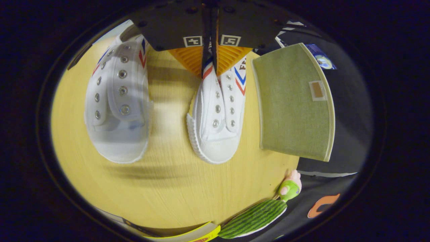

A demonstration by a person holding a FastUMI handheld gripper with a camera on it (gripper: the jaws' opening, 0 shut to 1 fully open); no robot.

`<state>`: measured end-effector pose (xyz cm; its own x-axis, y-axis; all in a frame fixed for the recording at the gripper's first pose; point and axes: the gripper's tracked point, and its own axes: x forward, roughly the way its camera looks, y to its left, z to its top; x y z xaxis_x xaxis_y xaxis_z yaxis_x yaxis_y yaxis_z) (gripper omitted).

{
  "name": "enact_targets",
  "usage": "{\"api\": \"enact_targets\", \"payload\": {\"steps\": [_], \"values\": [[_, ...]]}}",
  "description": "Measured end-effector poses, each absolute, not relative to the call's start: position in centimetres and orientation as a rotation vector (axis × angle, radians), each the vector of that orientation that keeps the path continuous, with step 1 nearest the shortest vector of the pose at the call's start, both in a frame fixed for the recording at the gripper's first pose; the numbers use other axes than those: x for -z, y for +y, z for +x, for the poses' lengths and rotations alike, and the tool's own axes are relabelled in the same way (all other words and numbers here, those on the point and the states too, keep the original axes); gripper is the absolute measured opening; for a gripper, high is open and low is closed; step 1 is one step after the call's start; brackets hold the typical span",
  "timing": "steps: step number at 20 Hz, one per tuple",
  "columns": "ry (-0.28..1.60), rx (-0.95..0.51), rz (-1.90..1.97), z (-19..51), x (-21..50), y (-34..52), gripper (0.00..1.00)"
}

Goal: Open the storage box then place both shoes into the box .Put the left shoe in first, then the right shoe, with the right side of both shoes facing outward in a uniform manner.

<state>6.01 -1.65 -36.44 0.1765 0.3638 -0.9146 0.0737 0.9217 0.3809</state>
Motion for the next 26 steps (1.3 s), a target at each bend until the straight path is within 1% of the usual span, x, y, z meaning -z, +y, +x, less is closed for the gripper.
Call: {"api": "enact_targets", "payload": {"steps": [4,7,10,14,17,20,23,26], "values": [[1.358,-0.229,0.436,5.3,33.5,-1.0,0.06],[1.327,-0.247,0.446,2.6,28.1,-0.4,0.06],[1.263,-0.276,0.397,1.3,22.5,1.3,0.06],[1.219,-0.333,0.362,1.0,16.6,7.6,0.06],[1.216,-0.401,0.345,1.1,14.0,14.0,0.06],[1.264,-0.420,0.391,1.7,14.4,20.4,0.06],[1.301,-0.389,0.429,3.7,17.1,25.0,0.06],[1.321,-0.338,0.450,5.4,20.4,27.5,0.06]]}}
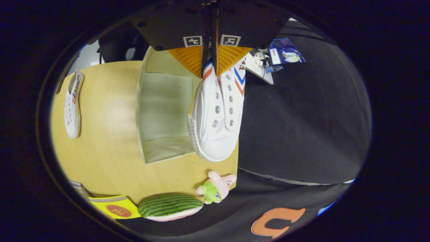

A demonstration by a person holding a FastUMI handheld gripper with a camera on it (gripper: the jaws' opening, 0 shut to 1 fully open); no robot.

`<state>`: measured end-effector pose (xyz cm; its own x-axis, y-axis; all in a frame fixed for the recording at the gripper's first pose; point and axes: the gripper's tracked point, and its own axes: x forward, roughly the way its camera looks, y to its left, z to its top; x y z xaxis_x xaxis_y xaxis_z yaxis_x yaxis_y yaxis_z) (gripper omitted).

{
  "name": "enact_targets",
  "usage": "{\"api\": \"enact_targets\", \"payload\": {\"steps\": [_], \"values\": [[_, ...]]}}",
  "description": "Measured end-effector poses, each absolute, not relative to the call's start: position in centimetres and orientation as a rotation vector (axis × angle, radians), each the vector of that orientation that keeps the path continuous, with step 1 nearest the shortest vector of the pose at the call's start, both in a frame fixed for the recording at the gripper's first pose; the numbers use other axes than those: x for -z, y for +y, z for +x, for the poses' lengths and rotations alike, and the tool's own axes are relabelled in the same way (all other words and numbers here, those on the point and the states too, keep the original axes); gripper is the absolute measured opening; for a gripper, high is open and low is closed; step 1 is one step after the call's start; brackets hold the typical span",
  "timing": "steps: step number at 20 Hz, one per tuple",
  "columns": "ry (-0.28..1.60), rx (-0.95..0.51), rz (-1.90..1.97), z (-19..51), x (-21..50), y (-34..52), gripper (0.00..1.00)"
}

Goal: Open the storage box then place both shoes into the box .Put the left shoe in first, then the right shoe, with the right side of both shoes facing outward in a uniform manner.

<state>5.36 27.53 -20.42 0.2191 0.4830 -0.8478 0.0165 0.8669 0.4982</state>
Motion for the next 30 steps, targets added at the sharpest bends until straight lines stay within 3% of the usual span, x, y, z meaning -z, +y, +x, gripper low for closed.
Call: {"api": "enact_targets", "payload": {"steps": [6,9,10,11,14,16,18,23,30], "values": [[1.357,-0.235,0.429,7.4,26.3,28.0,0.06],[1.361,-0.271,0.474,7.7,27.1,29.3,0.09],[1.348,-0.298,0.493,8.1,26.5,29.8,0.28],[1.340,-0.313,0.497,8.3,26.3,30.2,0.35],[1.288,-0.337,0.445,8.9,25.1,30.0,0.76],[1.243,-0.343,0.416,9.2,24.0,29.4,0.84],[1.199,-0.340,0.390,9.1,22.8,28.5,0.90],[1.091,-0.318,0.309,8.0,19.7,23.7,0.90],[1.026,-0.196,0.170,5.6,17.4,8.6,0.91]]}}
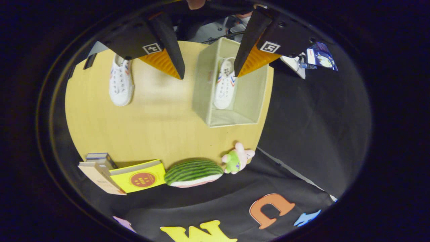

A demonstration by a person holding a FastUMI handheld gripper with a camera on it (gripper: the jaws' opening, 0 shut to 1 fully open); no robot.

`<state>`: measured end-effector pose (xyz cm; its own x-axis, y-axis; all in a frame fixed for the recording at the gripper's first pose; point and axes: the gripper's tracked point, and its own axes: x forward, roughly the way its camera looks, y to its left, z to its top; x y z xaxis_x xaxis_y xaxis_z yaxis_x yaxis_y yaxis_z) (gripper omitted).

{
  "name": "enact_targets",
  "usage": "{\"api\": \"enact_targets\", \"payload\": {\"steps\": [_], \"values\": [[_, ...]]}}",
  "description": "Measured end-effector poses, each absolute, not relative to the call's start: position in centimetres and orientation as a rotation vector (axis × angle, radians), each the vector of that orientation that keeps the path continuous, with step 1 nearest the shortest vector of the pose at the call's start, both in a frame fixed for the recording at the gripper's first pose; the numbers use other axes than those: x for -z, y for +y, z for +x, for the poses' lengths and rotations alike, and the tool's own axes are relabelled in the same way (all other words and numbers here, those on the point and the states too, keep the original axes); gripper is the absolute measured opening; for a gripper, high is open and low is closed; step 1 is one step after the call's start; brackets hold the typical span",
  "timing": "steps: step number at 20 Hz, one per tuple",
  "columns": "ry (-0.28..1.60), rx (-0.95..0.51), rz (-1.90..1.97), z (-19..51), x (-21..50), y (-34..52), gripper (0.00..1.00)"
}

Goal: Open the storage box then place both shoes into the box .Put the left shoe in first, then the right shoe, with the right side of both shoes facing outward in a uniform manner.

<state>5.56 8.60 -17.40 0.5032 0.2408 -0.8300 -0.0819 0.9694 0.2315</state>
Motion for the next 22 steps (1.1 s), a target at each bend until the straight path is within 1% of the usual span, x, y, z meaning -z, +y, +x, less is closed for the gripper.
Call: {"api": "enact_targets", "payload": {"steps": [4,10,16,19,22], "values": [[1.044,-0.090,0.122,4.2,18.6,-0.8,0.91],[1.186,0.022,0.101,2.0,24.7,-11.9,0.91],[1.277,0.013,0.056,1.5,30.9,-15.4,0.91],[1.290,0.035,0.060,2.6,33.0,-16.8,0.91],[1.321,0.010,0.065,2.9,34.6,-16.5,0.91]]}}
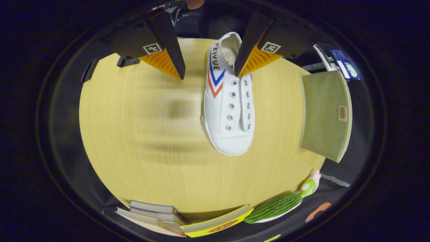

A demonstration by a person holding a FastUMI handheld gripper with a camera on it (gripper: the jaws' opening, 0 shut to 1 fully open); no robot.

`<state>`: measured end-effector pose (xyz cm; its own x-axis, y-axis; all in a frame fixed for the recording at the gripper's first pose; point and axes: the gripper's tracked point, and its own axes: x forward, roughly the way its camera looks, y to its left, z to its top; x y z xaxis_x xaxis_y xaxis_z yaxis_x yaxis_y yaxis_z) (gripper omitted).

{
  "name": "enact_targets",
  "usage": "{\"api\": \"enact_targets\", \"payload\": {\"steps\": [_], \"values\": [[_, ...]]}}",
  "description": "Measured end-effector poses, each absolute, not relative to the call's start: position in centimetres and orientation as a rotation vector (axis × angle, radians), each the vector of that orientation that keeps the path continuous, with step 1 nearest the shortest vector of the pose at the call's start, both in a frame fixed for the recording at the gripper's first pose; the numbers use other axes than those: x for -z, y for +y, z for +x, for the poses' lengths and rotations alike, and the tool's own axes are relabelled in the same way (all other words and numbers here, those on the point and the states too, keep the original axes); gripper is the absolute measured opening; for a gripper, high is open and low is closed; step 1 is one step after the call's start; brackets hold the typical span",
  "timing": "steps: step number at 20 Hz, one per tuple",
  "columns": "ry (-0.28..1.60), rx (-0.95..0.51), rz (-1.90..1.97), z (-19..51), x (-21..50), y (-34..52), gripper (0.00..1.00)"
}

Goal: Open the storage box then place both shoes into the box .Put the left shoe in first, then the right shoe, with the right side of both shoes facing outward in a uniform manner.

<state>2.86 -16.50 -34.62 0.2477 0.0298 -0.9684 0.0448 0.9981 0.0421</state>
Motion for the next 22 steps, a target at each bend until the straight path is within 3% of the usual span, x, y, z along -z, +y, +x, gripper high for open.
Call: {"api": "enact_targets", "payload": {"steps": [9,10,12,15,16,17,22], "values": [[1.367,-0.037,0.161,3.3,37.2,-16.3,0.87],[1.369,-0.058,0.198,3.2,37.0,-15.4,0.75],[1.379,-0.057,0.204,3.2,37.1,-15.3,0.40],[1.383,-0.065,0.243,3.4,37.0,-15.3,0.29],[1.384,-0.064,0.290,3.2,36.9,-14.9,0.16],[1.383,-0.065,0.341,3.2,36.6,-14.6,0.10],[1.344,-0.074,0.391,2.1,34.8,-13.6,0.06]]}}
